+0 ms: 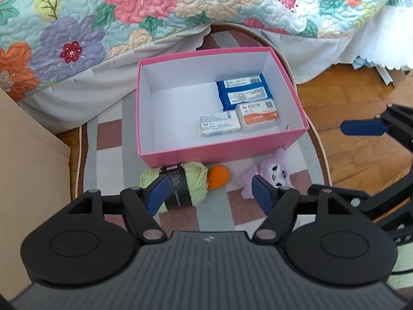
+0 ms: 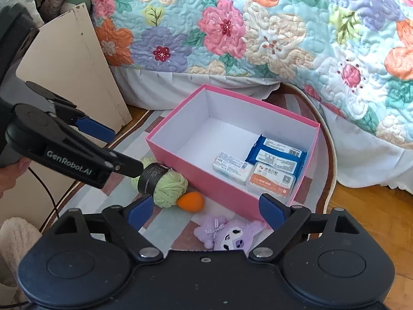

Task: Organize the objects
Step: 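Withdraw the left tool from the pink box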

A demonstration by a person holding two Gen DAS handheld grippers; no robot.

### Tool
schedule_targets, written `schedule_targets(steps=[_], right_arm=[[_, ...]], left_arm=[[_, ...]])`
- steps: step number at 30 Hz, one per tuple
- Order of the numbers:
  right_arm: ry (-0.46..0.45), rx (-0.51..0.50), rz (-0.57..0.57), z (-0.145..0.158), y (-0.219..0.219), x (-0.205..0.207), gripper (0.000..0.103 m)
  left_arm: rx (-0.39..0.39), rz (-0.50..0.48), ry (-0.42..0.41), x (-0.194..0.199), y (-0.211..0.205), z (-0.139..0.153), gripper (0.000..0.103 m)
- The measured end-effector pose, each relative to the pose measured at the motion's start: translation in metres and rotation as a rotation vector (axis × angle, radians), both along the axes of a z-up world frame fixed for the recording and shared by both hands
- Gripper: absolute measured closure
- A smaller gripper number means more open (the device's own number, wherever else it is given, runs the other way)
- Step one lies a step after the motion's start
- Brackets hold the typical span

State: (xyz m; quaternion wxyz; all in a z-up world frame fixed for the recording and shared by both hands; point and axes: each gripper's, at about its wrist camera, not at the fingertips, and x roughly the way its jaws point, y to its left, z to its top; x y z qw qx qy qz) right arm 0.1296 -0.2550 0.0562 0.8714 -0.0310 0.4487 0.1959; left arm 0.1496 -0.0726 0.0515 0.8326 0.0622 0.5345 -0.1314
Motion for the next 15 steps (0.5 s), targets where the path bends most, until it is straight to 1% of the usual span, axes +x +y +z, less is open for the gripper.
schedule_targets(steps=[5,9,11,13,15], right_arm=[[0.017,-0.018,0.0,-0.003,0.0,-0.008,0.011],[0.014,-0.042,0.007,-0.004,0.001,-0.016,0.011],[0.01,-0.054,0.002,-0.005,0.002,-0.019,0.011],[0.011,-0.049,0.004,-0.006,0.001,-0.021,0.011],[0.019,-0.034,0.009,-0.006,0.0,-0.022,0.011]], left_arm=[[0.012,-0.006,0.012,-0.011,0.002,-0.007,0.03],[0.023,-0.004,0.029,-0.017,0.004,-0.014,0.029],[0.039,0.008,0.02,-0.022,0.005,-0.015,0.029],[0.055,0.01,-0.002,-0.029,0.005,-0.015,0.026],[0.049,0.004,-0.005,-0.036,0.006,-0.014,0.025]])
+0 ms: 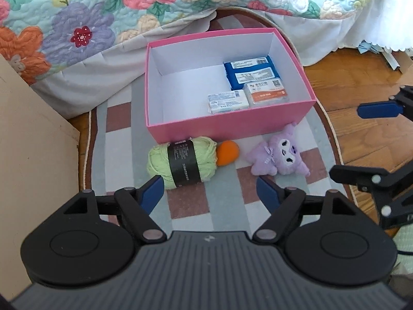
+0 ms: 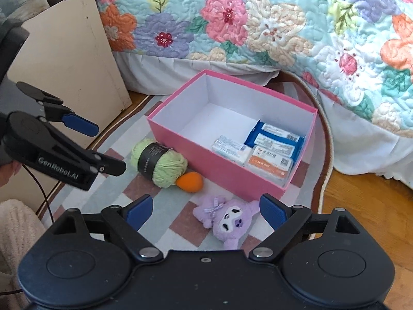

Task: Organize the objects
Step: 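Withdraw the left tool from the pink box, then move both tools down toward the purple plush toy on the rug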

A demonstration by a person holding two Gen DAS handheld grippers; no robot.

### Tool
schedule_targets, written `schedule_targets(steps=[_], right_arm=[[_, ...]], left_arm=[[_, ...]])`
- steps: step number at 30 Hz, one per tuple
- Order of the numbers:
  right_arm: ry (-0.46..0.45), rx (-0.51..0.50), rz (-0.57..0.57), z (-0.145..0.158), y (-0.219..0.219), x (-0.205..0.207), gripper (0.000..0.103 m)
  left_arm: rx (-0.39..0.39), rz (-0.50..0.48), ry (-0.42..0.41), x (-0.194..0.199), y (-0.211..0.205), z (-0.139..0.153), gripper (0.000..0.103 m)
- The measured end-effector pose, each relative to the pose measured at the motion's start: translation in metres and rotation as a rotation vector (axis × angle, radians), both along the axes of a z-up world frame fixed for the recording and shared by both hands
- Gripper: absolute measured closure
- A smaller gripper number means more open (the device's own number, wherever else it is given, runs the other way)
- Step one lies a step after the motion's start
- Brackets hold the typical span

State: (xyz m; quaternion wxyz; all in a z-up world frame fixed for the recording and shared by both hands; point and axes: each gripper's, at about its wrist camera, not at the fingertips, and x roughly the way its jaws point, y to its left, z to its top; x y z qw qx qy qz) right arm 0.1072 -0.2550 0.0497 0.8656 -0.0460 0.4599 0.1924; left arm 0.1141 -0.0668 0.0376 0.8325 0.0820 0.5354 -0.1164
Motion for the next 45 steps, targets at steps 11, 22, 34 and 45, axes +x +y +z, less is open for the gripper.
schedule_targets(steps=[11,22,34,45], right_arm=[[-0.039,0.007,0.016,-0.002,-0.002,-0.013,0.011],[-0.045,0.033,0.01,-0.022,-0.007,-0.02,0.011],[-0.045,-0.077,0.075,-0.064,0.013,-0.028,0.011],[0.003,-0.084,-0.007,-0.103,0.009,-0.019,0.011]], left_arm=[[-0.031,-0.001,0.006,-0.021,0.004,-0.007,0.02],[-0.051,0.068,0.05,-0.024,0.02,-0.041,0.019],[-0.111,0.089,0.086,-0.019,0.02,-0.071,0.003],[-0.132,0.055,0.02,-0.021,0.004,-0.102,0.003]])
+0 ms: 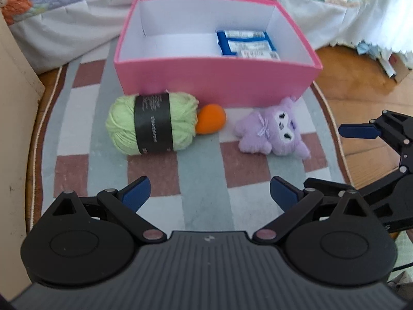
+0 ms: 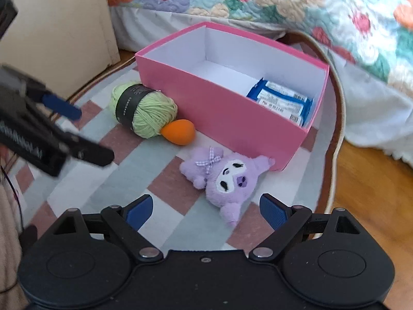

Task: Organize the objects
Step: 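Move both tools down toward the purple plush toy on the rug, then close the left tool on the purple plush toy while the right tool pinches its other side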

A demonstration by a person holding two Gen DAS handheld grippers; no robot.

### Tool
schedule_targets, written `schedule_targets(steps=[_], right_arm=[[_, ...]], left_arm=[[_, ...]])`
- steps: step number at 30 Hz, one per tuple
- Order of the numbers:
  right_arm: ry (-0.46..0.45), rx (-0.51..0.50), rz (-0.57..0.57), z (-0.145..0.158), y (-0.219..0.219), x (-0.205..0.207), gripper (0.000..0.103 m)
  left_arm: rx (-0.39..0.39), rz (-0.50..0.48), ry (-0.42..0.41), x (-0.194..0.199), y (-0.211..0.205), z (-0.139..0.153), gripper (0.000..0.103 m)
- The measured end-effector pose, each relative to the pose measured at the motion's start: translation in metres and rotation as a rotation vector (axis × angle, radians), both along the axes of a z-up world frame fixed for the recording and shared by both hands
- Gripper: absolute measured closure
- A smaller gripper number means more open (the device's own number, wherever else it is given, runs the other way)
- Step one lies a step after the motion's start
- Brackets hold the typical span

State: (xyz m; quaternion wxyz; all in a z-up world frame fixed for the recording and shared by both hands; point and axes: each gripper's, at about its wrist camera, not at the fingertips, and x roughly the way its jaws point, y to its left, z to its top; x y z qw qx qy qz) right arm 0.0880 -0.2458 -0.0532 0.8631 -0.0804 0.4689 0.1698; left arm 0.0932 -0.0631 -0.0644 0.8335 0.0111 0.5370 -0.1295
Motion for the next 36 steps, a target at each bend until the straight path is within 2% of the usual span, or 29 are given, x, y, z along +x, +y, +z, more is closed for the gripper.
schedule_targets(steps=[4,10,16,20,24,28,31,36], right_arm=[[0.023,0.062,-0.055,-0.017,-0.003,0.002,0.011],[-0.042,0.035,-0.059,-0.034,-0.001,0.001,0.011],[-0.03,0.063,-0.113,-0.052,-0.013,0.01,0.012],[-0.048,0.057,-0.11,-0.057,-0.013,0.013,0.018],[-0.063,0.054,-0.1,-0.06,-0.012,0.016,0.022],[-0.069,0.049,-0.095,-0.063,-0.013,0.019,0.032],[-0.06,0.055,-0.106,-0.067,-0.017,0.023,0.042],[-0.056,0.062,-0.122,-0.071,-0.021,0.024,0.051]], left_arm=[[0.039,0.015,0.034,0.004,-0.008,-0.024,0.003],[0.025,0.109,0.053,0.014,0.001,-0.048,0.003],[-0.068,0.163,0.027,0.018,0.01,-0.057,0.003],[-0.058,0.163,0.06,0.023,0.008,-0.066,0.003],[-0.097,0.179,0.08,0.026,0.011,-0.072,0.003],[-0.135,0.188,0.074,0.029,0.01,-0.075,0.004],[-0.178,0.178,0.057,0.029,0.009,-0.076,0.005],[-0.259,0.167,-0.013,0.026,0.0,-0.075,0.006]])
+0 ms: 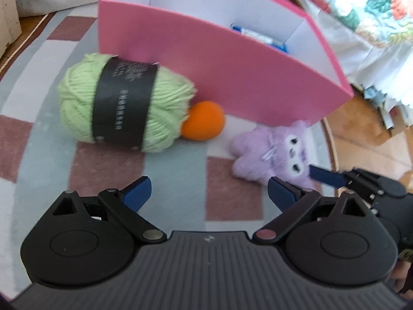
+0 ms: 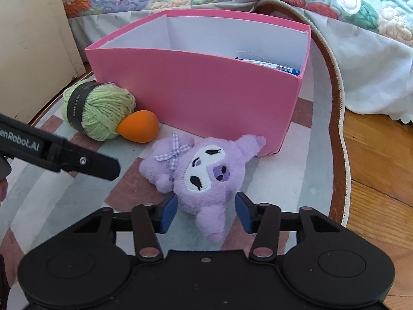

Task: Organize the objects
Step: 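Close the left tool on the purple plush toy while the right tool pinches its other side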

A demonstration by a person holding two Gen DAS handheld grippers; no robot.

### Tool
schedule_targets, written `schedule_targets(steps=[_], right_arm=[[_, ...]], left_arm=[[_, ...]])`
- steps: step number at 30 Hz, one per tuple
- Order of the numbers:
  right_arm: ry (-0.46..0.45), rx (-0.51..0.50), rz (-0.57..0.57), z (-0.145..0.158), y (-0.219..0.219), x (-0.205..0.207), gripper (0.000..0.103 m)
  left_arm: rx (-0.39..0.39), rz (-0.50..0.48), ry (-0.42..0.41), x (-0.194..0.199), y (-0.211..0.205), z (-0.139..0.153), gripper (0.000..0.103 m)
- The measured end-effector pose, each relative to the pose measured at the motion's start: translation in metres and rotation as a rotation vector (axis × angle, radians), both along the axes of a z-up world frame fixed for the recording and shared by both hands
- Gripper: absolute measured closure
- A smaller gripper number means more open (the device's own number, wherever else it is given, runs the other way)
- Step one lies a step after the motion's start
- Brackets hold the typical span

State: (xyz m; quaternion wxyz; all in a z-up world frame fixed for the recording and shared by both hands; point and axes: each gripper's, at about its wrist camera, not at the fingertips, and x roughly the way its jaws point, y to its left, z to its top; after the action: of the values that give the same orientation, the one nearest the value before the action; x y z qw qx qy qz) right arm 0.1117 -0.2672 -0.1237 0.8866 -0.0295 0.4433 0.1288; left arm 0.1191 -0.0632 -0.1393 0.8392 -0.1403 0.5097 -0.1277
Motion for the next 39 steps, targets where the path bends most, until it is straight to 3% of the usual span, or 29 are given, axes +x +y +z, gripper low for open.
schedule_targets(steps=[5,7,8,9,22,25,27,32,39], right_arm=[[-0.006,-0.002,-0.006,-0.002,0.001,0.0,0.054],[-0.015,-0.008,-0.007,-0.002,0.003,0.0,0.054],[-0.017,-0.009,-0.007,-0.002,0.003,0.0,0.054],[-0.019,-0.01,-0.008,-0.003,0.003,0.0,0.054],[-0.029,-0.017,0.011,-0.006,0.003,-0.002,0.056],[-0.035,0.008,0.008,-0.006,0.0,-0.003,0.057],[-0.035,0.014,0.009,-0.006,-0.001,-0.003,0.057],[-0.027,0.035,-0.004,-0.005,-0.002,-0.002,0.057],[-0.04,-0.02,0.041,-0.006,0.007,-0.007,0.057]], left_arm=[[0.013,-0.044,-0.07,-0.001,-0.018,-0.007,0.015],[0.003,-0.058,-0.074,0.002,-0.022,-0.012,0.026],[-0.007,-0.069,-0.072,0.003,-0.022,-0.014,0.039],[-0.016,-0.081,-0.065,0.005,-0.024,-0.017,0.042],[-0.052,-0.122,-0.119,0.01,-0.033,-0.021,0.051],[-0.062,-0.117,-0.12,0.01,-0.03,-0.022,0.057],[-0.097,-0.126,-0.107,0.01,-0.029,-0.022,0.066],[-0.073,-0.138,-0.13,0.008,-0.031,-0.017,0.066],[-0.08,-0.156,-0.063,0.008,-0.027,-0.017,0.066]])
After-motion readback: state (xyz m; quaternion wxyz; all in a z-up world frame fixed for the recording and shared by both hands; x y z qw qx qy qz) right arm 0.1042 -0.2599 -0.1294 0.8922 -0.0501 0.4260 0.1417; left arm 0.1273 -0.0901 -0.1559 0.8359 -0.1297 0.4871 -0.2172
